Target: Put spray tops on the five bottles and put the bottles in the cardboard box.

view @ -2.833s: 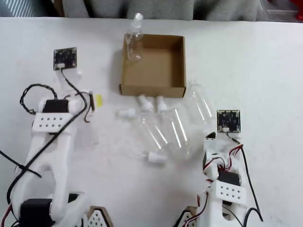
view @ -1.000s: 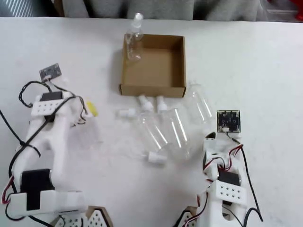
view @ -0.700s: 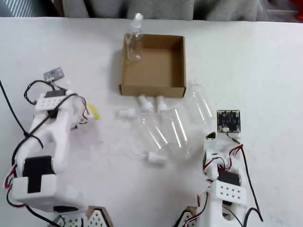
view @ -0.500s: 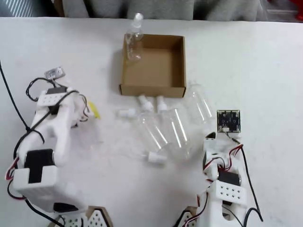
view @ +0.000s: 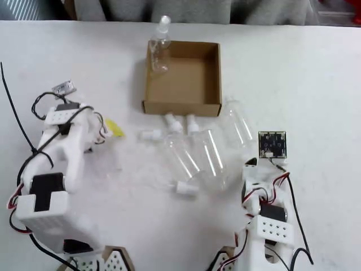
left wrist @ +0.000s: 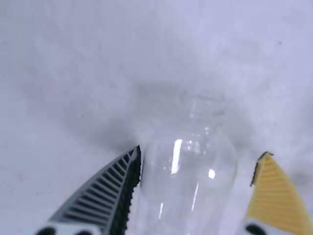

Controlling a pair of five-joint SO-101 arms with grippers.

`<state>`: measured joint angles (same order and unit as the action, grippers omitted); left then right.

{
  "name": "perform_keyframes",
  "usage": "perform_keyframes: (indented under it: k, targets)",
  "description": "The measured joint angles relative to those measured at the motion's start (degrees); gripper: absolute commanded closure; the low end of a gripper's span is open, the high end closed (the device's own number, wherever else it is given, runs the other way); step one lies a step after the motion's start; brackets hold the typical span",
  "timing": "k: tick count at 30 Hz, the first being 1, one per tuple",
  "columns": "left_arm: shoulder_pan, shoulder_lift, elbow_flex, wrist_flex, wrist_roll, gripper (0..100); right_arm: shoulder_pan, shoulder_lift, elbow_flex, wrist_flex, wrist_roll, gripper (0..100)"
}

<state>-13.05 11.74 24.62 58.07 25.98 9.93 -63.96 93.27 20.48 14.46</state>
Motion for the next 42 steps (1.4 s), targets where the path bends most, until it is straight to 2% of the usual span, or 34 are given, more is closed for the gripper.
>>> perform_keyframes:
  k: [11, 19, 27, 31, 36, 42]
  targets:
    - [0.0, 0.2, 0.0, 0.0, 0.0, 64, 0.0, 0.0, 0.0, 0.0, 0.0, 97.4]
    - [0.0, 5.5, -5.4, 2.4, -1.4, 82, 0.0, 0.0, 0.0, 0.0, 0.0, 97.4]
    - [0.2, 12.8, -16.6, 10.2, -3.6, 87, 0.0, 0.0, 0.0, 0.0, 0.0, 97.4]
    - [0.4, 13.1, -17.3, 10.3, -8.8, 89, 0.0, 0.0, 0.0, 0.0, 0.0, 97.4]
    - [1.2, 8.4, -14.3, 9.9, -12.7, 89, 0.0, 0.0, 0.0, 0.0, 0.0, 97.3]
    - [2.5, -6.8, -4.5, 3.9, -13.0, 89, 0.0, 0.0, 0.0, 0.0, 0.0, 97.3]
